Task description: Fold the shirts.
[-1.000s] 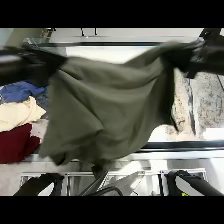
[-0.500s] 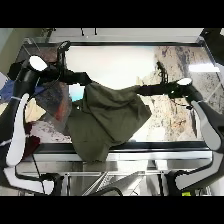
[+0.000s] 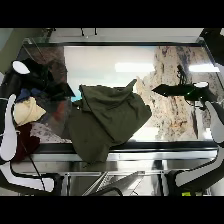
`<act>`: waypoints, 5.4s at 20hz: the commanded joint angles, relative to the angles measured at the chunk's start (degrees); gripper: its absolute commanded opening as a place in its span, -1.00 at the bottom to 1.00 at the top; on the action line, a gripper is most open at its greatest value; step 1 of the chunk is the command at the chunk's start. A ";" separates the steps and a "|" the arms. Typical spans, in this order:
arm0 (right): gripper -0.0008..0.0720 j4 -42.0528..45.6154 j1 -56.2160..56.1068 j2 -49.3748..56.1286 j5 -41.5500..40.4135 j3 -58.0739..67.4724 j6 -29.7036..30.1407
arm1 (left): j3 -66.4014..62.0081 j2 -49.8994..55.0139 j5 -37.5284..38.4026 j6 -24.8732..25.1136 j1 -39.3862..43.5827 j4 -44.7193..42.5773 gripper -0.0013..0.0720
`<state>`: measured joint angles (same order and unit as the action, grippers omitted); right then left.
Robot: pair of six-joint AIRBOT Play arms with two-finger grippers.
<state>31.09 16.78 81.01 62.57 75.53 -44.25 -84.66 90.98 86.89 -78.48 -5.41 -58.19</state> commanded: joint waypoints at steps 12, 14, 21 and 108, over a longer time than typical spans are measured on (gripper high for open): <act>0.21 7.98 -1.49 6.38 6.93 -0.04 -2.69 | 44.13 -11.87 -18.29 1.53 4.66 -3.13 0.84; 0.21 8.00 -1.90 6.40 6.93 -0.04 -2.38 | 43.08 -11.30 -18.05 1.81 5.46 -3.19 0.15; 0.20 8.90 -4.13 6.82 8.74 -0.04 -2.08 | 35.60 -11.32 -16.59 1.97 5.25 -3.80 -0.91; -0.92 -0.26 0.96 6.73 -11.69 -0.42 0.46 | -16.15 19.50 -6.49 1.44 2.05 -15.26 -0.91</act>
<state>29.17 17.76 87.72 50.26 75.11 -42.26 -100.82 110.45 79.53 -76.99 -3.40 -73.54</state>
